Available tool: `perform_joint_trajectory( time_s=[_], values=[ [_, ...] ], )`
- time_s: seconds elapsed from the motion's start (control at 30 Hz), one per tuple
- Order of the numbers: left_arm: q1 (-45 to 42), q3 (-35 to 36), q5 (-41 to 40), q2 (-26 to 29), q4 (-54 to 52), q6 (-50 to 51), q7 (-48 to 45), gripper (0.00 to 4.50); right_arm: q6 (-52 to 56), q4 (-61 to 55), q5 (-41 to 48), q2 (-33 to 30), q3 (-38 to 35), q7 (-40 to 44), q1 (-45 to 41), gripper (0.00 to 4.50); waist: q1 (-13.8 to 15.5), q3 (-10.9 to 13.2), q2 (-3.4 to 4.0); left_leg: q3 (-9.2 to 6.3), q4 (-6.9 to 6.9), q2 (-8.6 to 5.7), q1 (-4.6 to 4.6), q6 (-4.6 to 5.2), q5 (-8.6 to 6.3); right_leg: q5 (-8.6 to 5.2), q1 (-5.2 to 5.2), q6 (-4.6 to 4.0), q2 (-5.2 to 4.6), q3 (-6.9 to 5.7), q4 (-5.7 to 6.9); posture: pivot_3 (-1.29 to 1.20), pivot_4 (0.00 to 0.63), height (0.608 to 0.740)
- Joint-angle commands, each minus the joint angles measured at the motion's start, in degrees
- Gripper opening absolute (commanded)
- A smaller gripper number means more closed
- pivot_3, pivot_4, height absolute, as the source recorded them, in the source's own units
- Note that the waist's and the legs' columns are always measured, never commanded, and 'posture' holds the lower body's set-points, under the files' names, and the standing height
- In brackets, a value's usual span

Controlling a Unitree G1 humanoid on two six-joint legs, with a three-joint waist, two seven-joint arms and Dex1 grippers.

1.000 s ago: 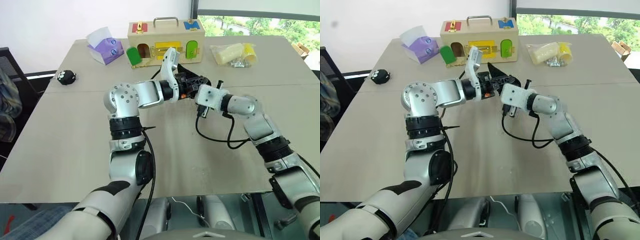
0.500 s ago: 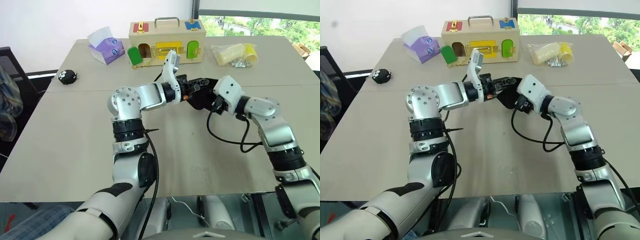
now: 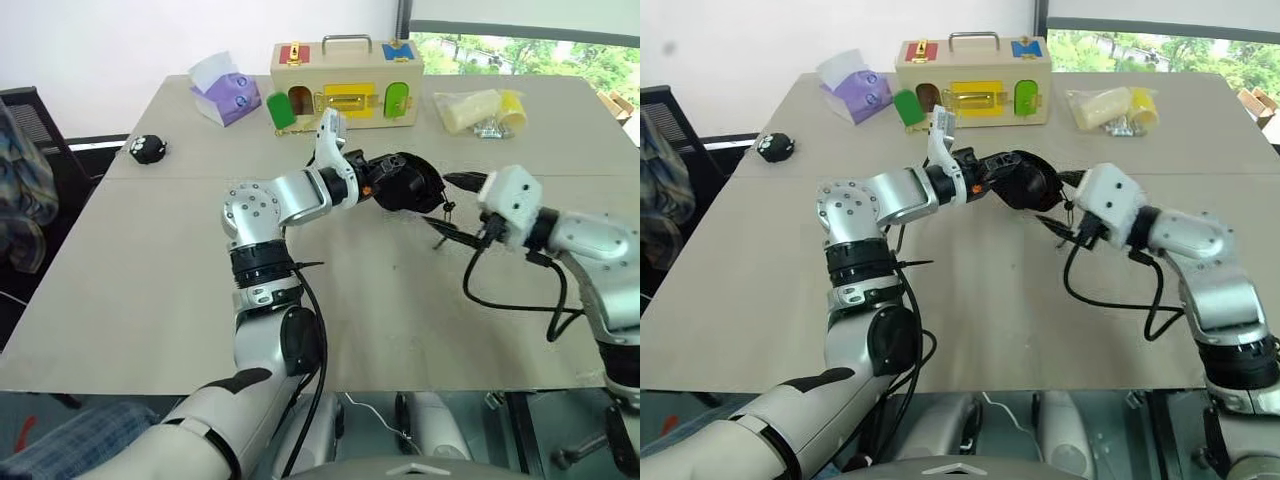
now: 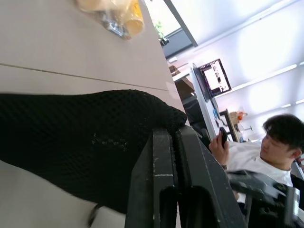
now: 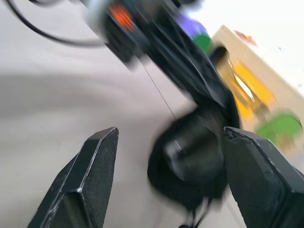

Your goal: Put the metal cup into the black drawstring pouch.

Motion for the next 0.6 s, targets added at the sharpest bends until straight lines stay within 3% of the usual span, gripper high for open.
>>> perform_joint_trajectory(
  time_s=[0.03, 0.27, 0.6],
  values=[
    [-0.6, -0.4, -2.3, -0.1, -2.2, -0.1, 0.3, 0.00, 4.9, 0.3, 1.7, 0.6, 0.4, -1.4, 4.7, 3.55, 0.1, 0.0, 0.00, 0.00, 0.00, 0.00, 0.00, 0.00, 0.00, 0.00, 0.00, 0.00, 0.00, 0.01, -0.01, 0.00, 0.150, 0.710],
    [-0.6, -1.1, -3.3, -0.2, -2.4, -0.3, 0.9, 0.00, 1.7, 14.8, -2.8, 10.2, 1.7, -12.5, 3.5, 3.55, -0.4, 0.0, 0.04, 0.14, 0.00, 0.00, 0.09, 0.00, 0.00, 0.00, -0.03, 0.00, 0.04, 0.17, 0.08, 0.00, 0.150, 0.710],
    [-0.4, -1.6, -4.1, 1.1, -2.0, -0.7, 1.2, 0.00, -7.0, 31.2, -2.3, 19.1, 2.2, -15.9, -5.4, 3.55, -0.4, 0.0, 0.04, 0.12, -0.01, -0.01, 0.08, 0.00, 0.00, 0.00, -0.03, 0.00, 0.10, 0.14, 0.06, 0.00, 0.150, 0.710]
  ],
)
